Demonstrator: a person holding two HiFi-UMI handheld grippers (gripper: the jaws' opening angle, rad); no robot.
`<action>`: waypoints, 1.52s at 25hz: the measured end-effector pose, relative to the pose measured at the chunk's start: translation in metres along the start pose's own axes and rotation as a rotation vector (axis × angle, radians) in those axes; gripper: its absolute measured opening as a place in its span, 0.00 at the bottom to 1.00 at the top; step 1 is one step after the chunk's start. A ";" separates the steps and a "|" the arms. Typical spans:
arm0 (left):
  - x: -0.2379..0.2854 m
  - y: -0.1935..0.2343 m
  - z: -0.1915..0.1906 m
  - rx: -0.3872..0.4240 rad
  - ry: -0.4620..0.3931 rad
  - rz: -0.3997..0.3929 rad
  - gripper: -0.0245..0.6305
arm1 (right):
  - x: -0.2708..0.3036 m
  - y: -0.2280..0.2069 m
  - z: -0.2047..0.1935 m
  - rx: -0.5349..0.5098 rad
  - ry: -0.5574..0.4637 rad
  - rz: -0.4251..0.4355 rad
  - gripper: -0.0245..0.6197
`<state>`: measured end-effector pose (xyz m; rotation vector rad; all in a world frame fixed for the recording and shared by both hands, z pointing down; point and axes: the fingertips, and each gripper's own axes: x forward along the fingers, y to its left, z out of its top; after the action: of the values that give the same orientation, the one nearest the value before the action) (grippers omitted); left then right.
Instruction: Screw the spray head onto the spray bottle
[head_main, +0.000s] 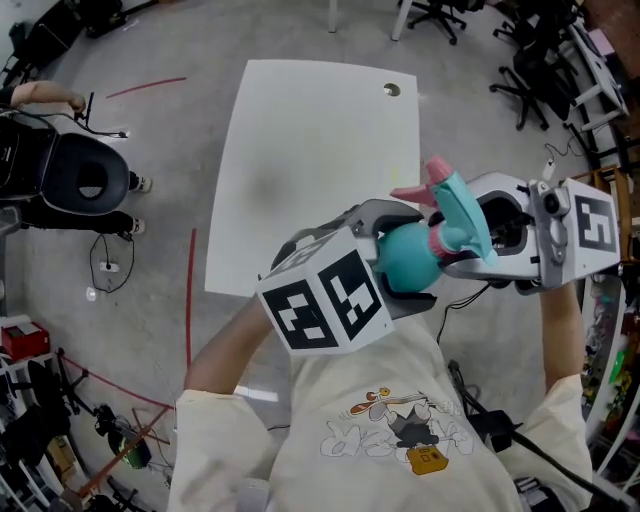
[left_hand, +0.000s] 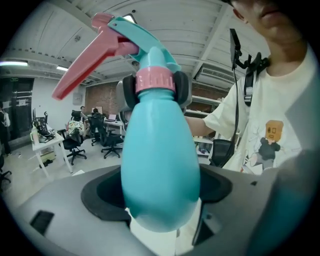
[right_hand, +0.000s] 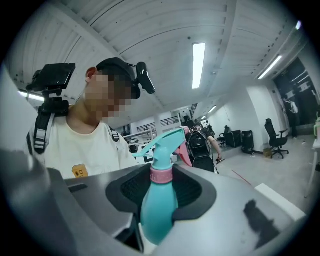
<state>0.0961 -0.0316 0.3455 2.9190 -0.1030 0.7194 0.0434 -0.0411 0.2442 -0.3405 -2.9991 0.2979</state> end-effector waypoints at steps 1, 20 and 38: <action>0.000 -0.004 0.000 0.002 -0.002 -0.029 0.67 | 0.000 0.002 -0.001 -0.009 0.011 0.018 0.25; 0.011 0.019 -0.012 -0.030 0.017 0.002 0.67 | -0.003 -0.021 -0.024 -0.070 0.187 -0.011 0.25; -0.003 0.094 0.006 -0.096 -0.049 0.472 0.67 | -0.005 -0.071 0.004 -0.143 0.117 -0.574 0.25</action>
<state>0.0871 -0.1256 0.3494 2.8387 -0.8277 0.6755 0.0331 -0.1108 0.2549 0.4730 -2.8443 0.0069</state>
